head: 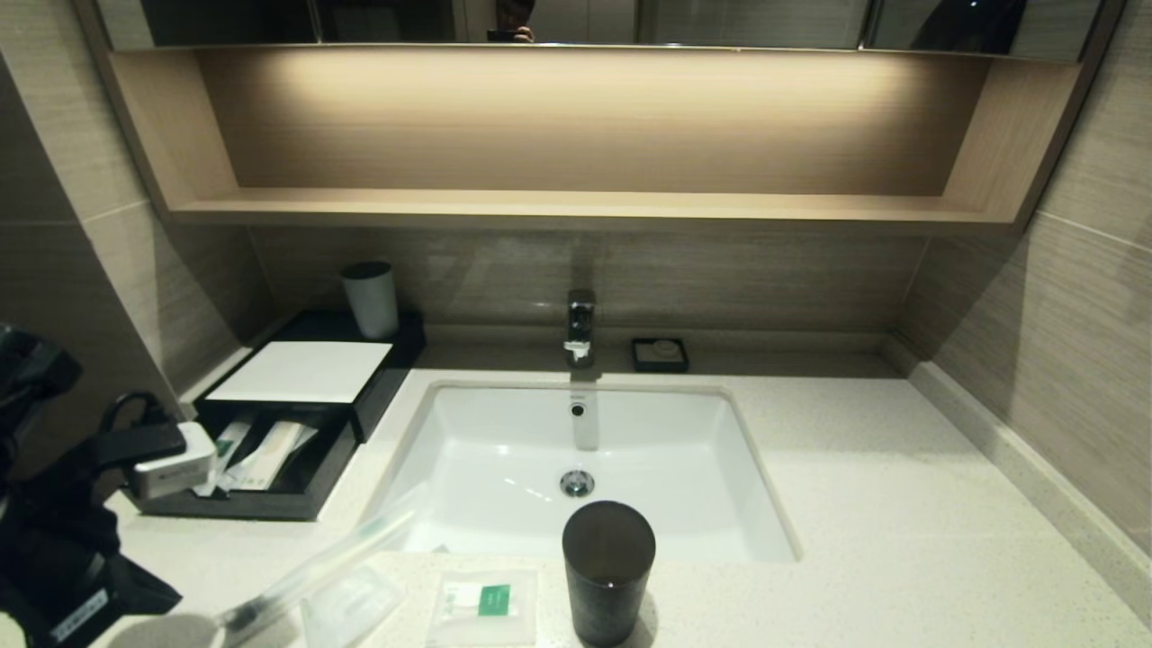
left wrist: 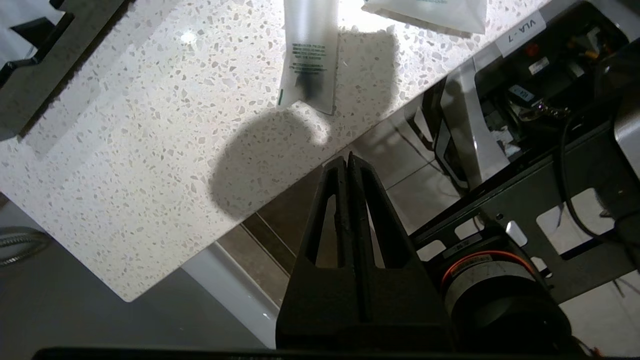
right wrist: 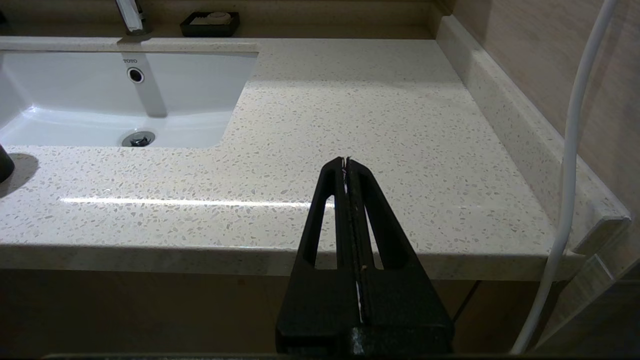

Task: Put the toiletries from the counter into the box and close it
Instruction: Pick up the bathroom toiletry

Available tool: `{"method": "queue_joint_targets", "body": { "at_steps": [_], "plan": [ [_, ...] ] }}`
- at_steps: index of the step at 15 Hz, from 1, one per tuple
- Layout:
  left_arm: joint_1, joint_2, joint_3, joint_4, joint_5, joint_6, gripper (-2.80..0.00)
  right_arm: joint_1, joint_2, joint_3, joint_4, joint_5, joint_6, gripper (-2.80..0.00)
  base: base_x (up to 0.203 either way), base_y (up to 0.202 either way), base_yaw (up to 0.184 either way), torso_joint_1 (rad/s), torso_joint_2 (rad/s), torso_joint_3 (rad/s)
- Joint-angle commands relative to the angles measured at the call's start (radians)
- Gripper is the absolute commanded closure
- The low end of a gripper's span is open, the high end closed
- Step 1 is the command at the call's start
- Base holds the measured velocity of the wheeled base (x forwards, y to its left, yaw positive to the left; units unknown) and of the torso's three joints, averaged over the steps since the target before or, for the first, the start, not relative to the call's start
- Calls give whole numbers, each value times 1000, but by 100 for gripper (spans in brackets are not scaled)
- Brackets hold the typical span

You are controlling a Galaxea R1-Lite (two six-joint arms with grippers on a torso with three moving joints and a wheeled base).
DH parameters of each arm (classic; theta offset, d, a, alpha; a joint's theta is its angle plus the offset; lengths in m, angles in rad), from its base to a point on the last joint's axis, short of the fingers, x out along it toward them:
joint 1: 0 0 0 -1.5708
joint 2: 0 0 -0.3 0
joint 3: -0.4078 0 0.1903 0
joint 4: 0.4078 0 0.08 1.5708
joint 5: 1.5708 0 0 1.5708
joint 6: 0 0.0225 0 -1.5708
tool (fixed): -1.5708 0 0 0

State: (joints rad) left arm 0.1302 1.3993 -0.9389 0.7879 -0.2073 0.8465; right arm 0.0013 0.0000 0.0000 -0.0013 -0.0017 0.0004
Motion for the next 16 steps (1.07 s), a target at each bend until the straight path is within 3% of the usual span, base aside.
{"method": "queue_joint_targets", "body": {
  "at_steps": [1, 7, 10, 11, 16],
  "plan": [
    [2, -6, 23, 5, -5, 63, 0, 0, 0, 0, 0, 0, 0, 0, 0, 0, 0, 0, 0, 0],
    [2, 46, 65, -4, -9, 101, 0, 0, 0, 0, 0, 0, 0, 0, 0, 0, 0, 0, 0, 0],
    [2, 71, 71, -7, -44, 108, 0, 0, 0, 0, 0, 0, 0, 0, 0, 0, 0, 0, 0, 0],
    [2, 81, 67, -9, -47, 110, -280, 0, -1, 1, 0, 0, 0, 0, 0, 0, 0, 0, 0, 0],
    [2, 108, 63, -10, -44, 123, -280, 0, 0, 1, 0, 0, 0, 0, 0, 0, 0, 0, 0, 0]
  ]
}}
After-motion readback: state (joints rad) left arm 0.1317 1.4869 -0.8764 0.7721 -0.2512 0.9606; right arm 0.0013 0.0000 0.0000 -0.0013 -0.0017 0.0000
